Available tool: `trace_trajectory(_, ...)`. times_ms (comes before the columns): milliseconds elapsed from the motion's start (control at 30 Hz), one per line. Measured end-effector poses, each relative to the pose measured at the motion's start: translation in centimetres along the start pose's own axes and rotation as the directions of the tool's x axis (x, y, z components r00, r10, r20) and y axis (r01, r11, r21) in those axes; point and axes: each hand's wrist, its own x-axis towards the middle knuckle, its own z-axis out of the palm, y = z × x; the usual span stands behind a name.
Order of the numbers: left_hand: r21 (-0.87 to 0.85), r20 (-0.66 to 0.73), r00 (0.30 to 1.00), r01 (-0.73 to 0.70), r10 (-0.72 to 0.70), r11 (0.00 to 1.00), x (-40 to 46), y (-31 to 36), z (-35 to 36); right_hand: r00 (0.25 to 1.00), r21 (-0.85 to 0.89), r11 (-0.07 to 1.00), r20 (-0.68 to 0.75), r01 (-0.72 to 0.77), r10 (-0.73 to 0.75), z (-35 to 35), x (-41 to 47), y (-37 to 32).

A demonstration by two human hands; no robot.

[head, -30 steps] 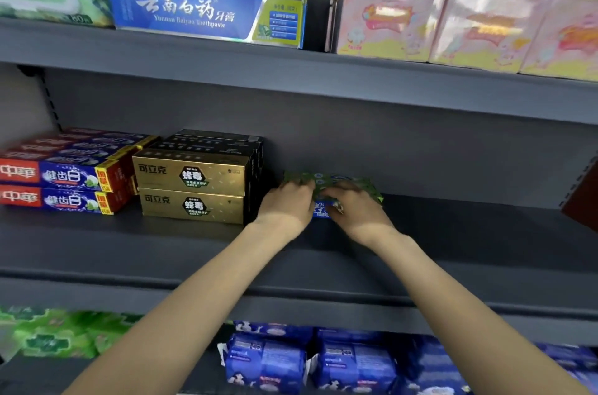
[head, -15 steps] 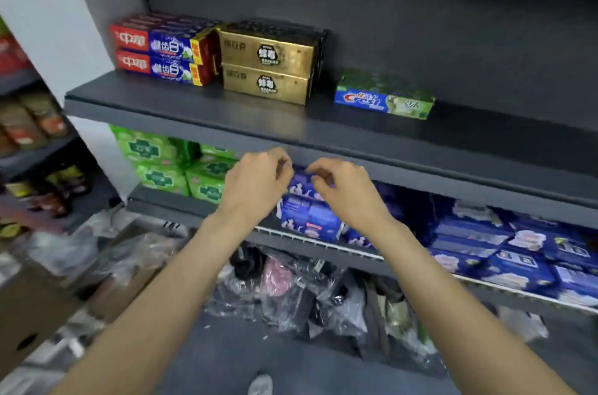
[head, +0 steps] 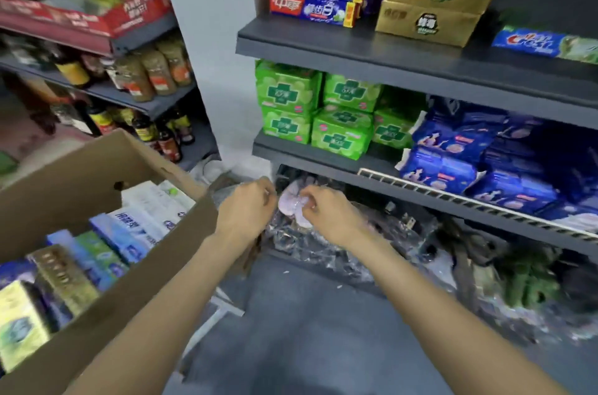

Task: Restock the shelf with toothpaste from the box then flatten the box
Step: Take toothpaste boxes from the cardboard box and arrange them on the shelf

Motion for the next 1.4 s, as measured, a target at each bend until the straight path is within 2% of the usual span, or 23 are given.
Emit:
trace_trajectory(200, 0.09, 0.057, 0.997, 0.038, -0.043, 0.995, -0.9, -12.6, -4.1, 0.999, 0.077, 0.996, 0.016, -0.036, 0.035, 8.5, 1.4, -10.3)
trace_trajectory(400, 0.225, 0.281, 0.952, 0.056, -0.119, 0.973, -1.4, -24.1, -6.1, 0.996, 0.078, 0.995, 0.057, 0.057, -0.061, 15.1, 4.3, -19.9)
trace_trajectory(533, 0.307, 0.377, 0.905, 0.081, -0.2, 0.948, -1.4, -29.5, -7.1, 0.979, 0.001, 1.0, 0.203, 0.025, -0.024, 19.9, 7.0, -23.7)
trace_trajectory(633, 0.332, 0.499, 0.822, 0.111, -0.274, 0.937, -1.2, -32.8, -7.7, 0.941, -0.11, 0.994, 0.333, -0.021, 0.056, 23.4, 8.8, -25.1)
trace_trajectory(733, 0.357, 0.584, 0.772, 0.035, -0.252, 0.933, -1.3, -35.7, -7.6, 0.893, -0.196, 0.978, 0.425, -0.071, 0.15, 26.6, 10.2, -25.6)
trace_trajectory(833, 0.335, 0.577, 0.793, -0.015, -0.193, 0.942, -1.5, -37.0, -7.2, 0.866, -0.284, 0.955, 0.451, -0.09, 0.216, 28.7, 10.5, -25.2)
trace_trajectory(933, 0.289, 0.562, 0.813, -0.023, -0.15, 0.957, -1.7, -37.4, -7.1, 0.907, -0.389, 0.917, 0.349, -0.091, 0.238, 29.3, 10.7, -25.1)
trace_trajectory(1000, 0.247, 0.541, 0.832, -0.016, -0.125, 0.969, -1.8, -37.4, -7.2, 0.912, -0.418, 0.905, 0.334, -0.083, 0.239, 29.3, 11.1, -25.2)
trace_trajectory(1100, 0.214, 0.485, 0.867, 0.01, -0.115, 0.977, -2.3, -37.4, -7.5, 0.883, -0.371, 0.923, 0.395, -0.099, 0.253, 28.9, 11.2, -25.4)
trace_trajectory(1267, 0.193, 0.461, 0.878, 0.044, -0.13, 0.98, -2.9, -37.5, -8.0, 0.819, -0.156, 0.954, 0.491, -0.254, 0.299, 28.3, 9.9, -24.8)
trace_trajectory(1400, 0.128, 0.489, 0.859, 0.103, -0.153, 0.986, -3.2, -38.0, -8.6, 0.769, -0.172, 0.963, 0.579, -0.208, 0.269, 28.1, 9.9, -25.4)
